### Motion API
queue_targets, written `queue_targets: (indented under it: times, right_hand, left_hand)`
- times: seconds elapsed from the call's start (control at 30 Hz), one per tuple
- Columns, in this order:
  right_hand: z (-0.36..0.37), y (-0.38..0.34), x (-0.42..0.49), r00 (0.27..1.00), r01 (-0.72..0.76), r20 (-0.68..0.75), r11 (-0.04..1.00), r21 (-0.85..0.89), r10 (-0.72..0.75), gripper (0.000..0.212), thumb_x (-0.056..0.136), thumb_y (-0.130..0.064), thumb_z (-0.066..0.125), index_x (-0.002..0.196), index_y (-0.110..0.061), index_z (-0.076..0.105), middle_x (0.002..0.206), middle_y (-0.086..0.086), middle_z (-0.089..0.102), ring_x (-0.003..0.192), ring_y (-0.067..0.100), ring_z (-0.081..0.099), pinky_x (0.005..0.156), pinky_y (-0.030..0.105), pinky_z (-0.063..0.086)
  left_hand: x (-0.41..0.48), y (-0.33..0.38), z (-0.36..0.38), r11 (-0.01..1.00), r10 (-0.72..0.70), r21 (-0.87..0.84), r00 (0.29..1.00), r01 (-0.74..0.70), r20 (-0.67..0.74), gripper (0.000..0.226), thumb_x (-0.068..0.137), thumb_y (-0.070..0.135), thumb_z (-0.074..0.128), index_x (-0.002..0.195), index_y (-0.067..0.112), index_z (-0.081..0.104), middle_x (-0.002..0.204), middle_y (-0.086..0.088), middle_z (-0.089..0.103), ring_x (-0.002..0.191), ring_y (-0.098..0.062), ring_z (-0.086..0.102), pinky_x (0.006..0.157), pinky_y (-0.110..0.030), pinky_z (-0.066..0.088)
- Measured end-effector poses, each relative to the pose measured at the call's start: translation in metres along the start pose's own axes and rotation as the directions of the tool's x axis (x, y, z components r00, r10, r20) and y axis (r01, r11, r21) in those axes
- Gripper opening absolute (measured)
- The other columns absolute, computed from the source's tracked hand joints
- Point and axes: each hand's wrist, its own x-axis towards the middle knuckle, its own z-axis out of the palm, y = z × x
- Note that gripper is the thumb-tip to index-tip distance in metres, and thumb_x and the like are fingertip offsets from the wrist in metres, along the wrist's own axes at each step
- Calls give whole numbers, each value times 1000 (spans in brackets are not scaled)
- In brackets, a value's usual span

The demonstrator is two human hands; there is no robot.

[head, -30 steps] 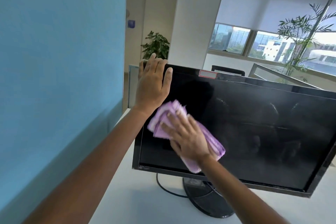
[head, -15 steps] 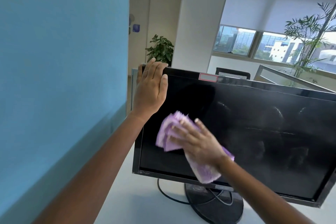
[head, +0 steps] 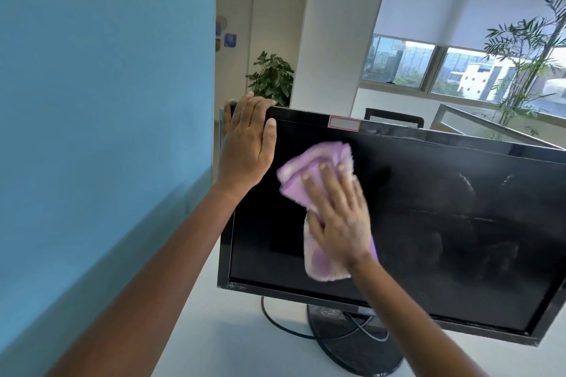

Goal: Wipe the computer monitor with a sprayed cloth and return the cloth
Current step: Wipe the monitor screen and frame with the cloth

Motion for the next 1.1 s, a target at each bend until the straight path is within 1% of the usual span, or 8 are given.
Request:
queue_targets:
  times: [0.07,0.2,0.4,0.5,0.63,0.8,0.97,1.1]
  right_hand:
    - [9,-20,-34,980,148,136,989,-10,-145,55,81,-33,45,136,-24,41,142,5,41,134,29,30,109,42,24]
    - [15,-45,-95,823,453,379,891,14,-424,50,81,-35,47,130,-33,52,141,-8,47,136,19,30,115,39,15]
    - [10,-17,-79,753,620,329,782,-65,-570,56,80,-38,51,135,-33,42,145,-11,42,136,19,29,114,47,13]
    - [-3,12,-34,847,519,193,850,-93,-496,57,78,-36,47,135,-30,45,144,-7,36,134,23,30,111,53,10]
    - [-21,48,33,985,161,-43,981,-107,-166,52,85,-33,46,136,-29,40,147,-1,35,135,27,24,114,53,11]
    - [-19,33,44,974,-98,-207,995,10,98,39,86,-27,51,125,-24,58,133,5,37,126,32,41,106,48,37]
    - [10,-28,-10,992,117,51,993,20,-118,49,80,-29,48,129,-25,53,134,5,56,129,29,40,106,45,33]
    - [23,-64,-77,828,454,343,889,55,-444,47,80,-34,48,127,-31,54,139,-10,51,134,18,33,115,40,17]
  left_hand:
    - [0,0,1,1000,3,8,1000,-3,4,57,89,34,14,125,4,47,133,-15,49,135,-29,33,115,-24,1]
    - [-1,-1,-1,999,9,43,1000,-10,19,55,90,33,14,126,6,46,134,-12,48,136,-26,32,117,-28,2]
    - [-2,6,-5,994,32,101,998,-38,52,59,89,37,12,129,8,44,136,-10,47,140,-25,26,117,-36,-2]
    - [0,11,-4,994,4,109,998,-10,57,54,91,35,17,128,7,44,136,-9,47,141,-26,25,118,-41,0]
    - [0,9,-5,998,-15,59,998,12,62,46,92,27,23,127,7,45,136,-11,47,140,-25,26,119,-40,5]
    - [1,6,-13,999,-18,-27,998,20,52,46,93,23,19,124,7,49,131,-11,52,135,-24,34,119,-40,11]
    - [3,2,-15,999,-27,-30,995,30,92,50,92,24,17,125,5,49,131,-12,52,133,-24,36,119,-42,13]
    - [2,3,-15,1000,-19,-13,994,20,106,50,92,26,16,126,8,47,132,-10,51,133,-22,35,120,-40,11]
